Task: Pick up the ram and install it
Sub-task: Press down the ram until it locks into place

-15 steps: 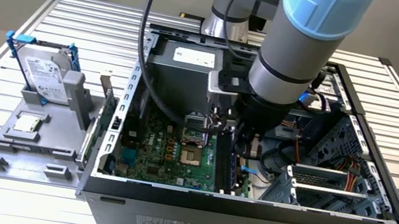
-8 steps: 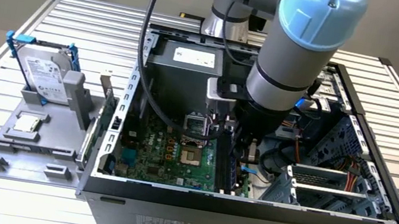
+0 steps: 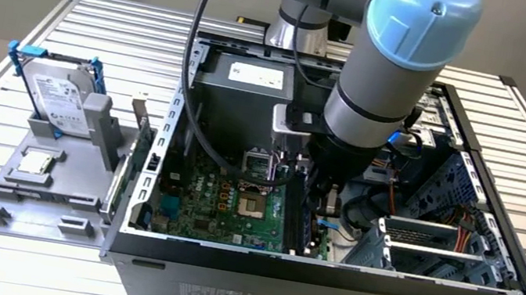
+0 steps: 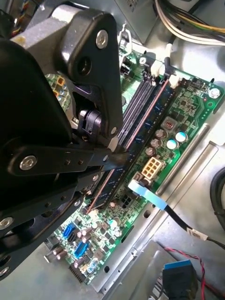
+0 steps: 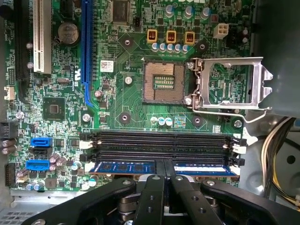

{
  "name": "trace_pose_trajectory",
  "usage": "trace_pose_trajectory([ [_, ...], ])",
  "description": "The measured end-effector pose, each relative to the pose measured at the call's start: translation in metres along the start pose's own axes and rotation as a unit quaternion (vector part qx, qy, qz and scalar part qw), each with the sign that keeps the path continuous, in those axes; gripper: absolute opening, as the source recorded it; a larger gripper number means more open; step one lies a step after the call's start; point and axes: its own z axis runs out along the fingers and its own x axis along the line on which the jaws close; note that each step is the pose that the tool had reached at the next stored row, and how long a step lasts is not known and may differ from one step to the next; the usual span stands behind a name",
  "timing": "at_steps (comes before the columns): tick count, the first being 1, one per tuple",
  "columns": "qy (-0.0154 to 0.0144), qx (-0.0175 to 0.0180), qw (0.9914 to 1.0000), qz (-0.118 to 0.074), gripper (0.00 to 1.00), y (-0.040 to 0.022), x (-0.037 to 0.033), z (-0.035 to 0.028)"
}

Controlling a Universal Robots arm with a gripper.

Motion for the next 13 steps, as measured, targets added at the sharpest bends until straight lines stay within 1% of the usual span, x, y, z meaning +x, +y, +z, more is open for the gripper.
trace_pose_trajectory([
  [1,-0.0007,0.0001,1.0,0.0,0.0,0.0,-0.0002,-0.0011],
  [2,-0.0006,-0.0003,1.0,0.0,0.0,0.0,-0.0003,-0.0024],
  [3,0.0002,-0.0011,1.0,0.0,0.0,0.0,-0.0002,-0.0049],
  [6,0.0003,-0.0048,0.99999,0.0,0.0,0.0001,-0.0004,-0.0121],
  [8,0.0003,-0.0065,0.99998,0.0,0.0,0.0002,-0.0006,-0.0175],
  [13,0.0003,-0.0075,0.99997,0.0,0.0,0.0003,-0.001,-0.0299],
])
